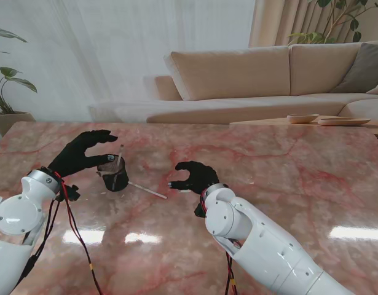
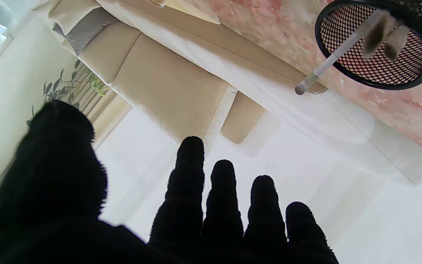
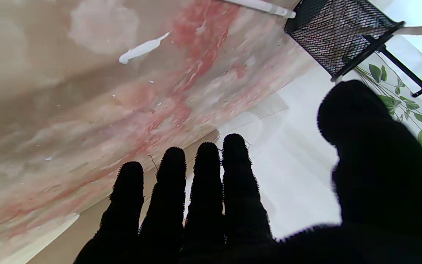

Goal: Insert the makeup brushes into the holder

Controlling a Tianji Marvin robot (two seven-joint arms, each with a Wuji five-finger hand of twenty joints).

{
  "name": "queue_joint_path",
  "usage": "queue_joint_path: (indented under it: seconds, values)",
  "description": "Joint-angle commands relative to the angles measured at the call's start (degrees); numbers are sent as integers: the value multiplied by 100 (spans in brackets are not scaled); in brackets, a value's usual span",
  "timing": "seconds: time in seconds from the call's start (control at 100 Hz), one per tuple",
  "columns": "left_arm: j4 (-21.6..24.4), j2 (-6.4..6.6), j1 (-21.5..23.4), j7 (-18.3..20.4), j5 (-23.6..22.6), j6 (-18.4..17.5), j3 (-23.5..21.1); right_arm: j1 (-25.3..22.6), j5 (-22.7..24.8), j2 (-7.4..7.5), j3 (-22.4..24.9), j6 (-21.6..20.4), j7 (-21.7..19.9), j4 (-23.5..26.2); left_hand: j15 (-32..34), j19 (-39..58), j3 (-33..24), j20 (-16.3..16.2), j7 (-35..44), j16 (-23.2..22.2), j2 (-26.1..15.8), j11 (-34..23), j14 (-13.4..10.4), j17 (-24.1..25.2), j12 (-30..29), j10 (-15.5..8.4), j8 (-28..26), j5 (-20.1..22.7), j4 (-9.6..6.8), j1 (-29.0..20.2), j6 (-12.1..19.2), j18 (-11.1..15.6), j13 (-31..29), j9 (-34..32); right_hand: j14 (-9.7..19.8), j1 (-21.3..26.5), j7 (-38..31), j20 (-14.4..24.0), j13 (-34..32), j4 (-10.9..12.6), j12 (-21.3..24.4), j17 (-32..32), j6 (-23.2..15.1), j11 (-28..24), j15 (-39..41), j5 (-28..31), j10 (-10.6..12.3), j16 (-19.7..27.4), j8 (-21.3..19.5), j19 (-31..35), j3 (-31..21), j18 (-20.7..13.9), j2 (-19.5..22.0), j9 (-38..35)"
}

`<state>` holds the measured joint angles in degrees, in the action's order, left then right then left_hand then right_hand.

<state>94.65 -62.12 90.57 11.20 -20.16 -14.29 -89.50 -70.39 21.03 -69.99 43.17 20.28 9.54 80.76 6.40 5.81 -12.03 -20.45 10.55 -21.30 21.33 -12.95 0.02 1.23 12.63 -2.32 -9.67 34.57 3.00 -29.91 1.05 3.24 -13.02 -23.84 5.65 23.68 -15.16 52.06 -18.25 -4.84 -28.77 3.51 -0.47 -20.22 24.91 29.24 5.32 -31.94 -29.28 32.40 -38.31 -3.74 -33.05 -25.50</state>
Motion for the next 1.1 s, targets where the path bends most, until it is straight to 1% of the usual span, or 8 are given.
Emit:
queue_joint_path:
  seconds: [0.0, 0.1, 0.27, 0.45, 0.49, 0.59, 0.77, 1.09]
  values:
    - [138, 40, 98, 100, 20, -2, -23, 76, 65, -185, -124, 36, -7, -133, -142, 41, 210, -92, -116, 113, -199, 76, -289, -4, -82, -32, 115, -193, -192, -34, -45, 335, 168, 201, 27, -249, -101, 24, -174, 171, 68, -7, -128, -98, 104, 82, 33, -79, 60, 172, 148, -24, -176, -119]
    - [306, 65, 187, 223, 45, 15, -21, 316, 208, -338, -465, 16, 243, -505, -152, 39, 279, -68, -125, 127, -236, 81, -297, -8, -85, -31, 121, -196, -191, -32, -80, 403, 195, 229, 19, -230, -177, -43, -284, 183, 19, 37, -137, -207, 284, 166, 20, -155, 59, 288, 209, 18, -227, -206]
    - [545, 88, 331, 333, 17, 100, 25, 701, 325, -646, -1011, -14, 588, -1138, -186, -1, 335, -4, -115, 169, -368, 109, -305, 7, -99, -55, 118, -192, -249, -33, -42, 306, 261, 304, -23, -112, -359, -125, -638, 249, -81, 180, -212, -389, 509, 384, 45, -232, 3, 465, 151, 132, -297, -495]
    - [670, 82, 412, 316, -4, 200, 115, 1081, 377, -995, -1526, -28, 753, -1783, -176, 3, 382, 11, -78, 184, -387, 112, -324, 5, -106, -60, 98, -206, -275, -21, -14, 263, 259, 302, -87, 52, -403, -324, -757, 685, -146, 198, -138, -430, 521, 426, -43, -222, -3, 724, -320, 203, -405, -553]
    - [688, 80, 426, 312, -8, 228, 128, 1152, 360, -1093, -1619, -33, 802, -1947, -174, 8, 398, 10, -74, 185, -384, 111, -319, 6, -106, -60, 95, -211, -272, -16, -19, 252, 263, 304, -84, -21, -410, -326, -781, 670, -152, 214, -126, -442, 542, 432, -55, -232, -6, 751, -270, 207, -418, -561]
    - [714, 75, 452, 297, -17, 285, 158, 1327, 316, -1367, -1821, -60, 968, -2427, -168, 26, 427, 3, -63, 186, -383, 105, -324, 10, -104, -63, 89, -212, -265, -29, -13, 209, 262, 300, -53, -259, -458, -364, -765, 436, -300, 159, -130, -651, 783, 430, -87, -386, -52, 935, -62, 183, -392, -556]
    - [705, 62, 472, 239, -14, 312, 187, 1559, 161, -1812, -2053, -141, 1183, -3207, -162, 40, 471, -1, -38, 187, -380, 98, -332, 25, -102, -72, 78, -185, -257, -53, 5, 168, 250, 293, 48, -333, -495, -382, -502, 257, -926, -54, -163, -1260, 1452, 422, 3, -816, -147, 1023, 116, 127, -319, -468]
    - [765, 55, 524, 204, -46, 353, 170, 1813, 83, -2314, -2341, -237, 1238, -4117, -149, 111, 505, -44, 11, 173, -384, 102, -308, 32, -105, -86, 53, -150, -260, -110, 34, 97, 227, 282, 174, 262, -530, -326, 72, 335, -1213, -416, -234, -1364, 1726, 409, 94, -1002, -226, 903, -13, 4, -388, -339]
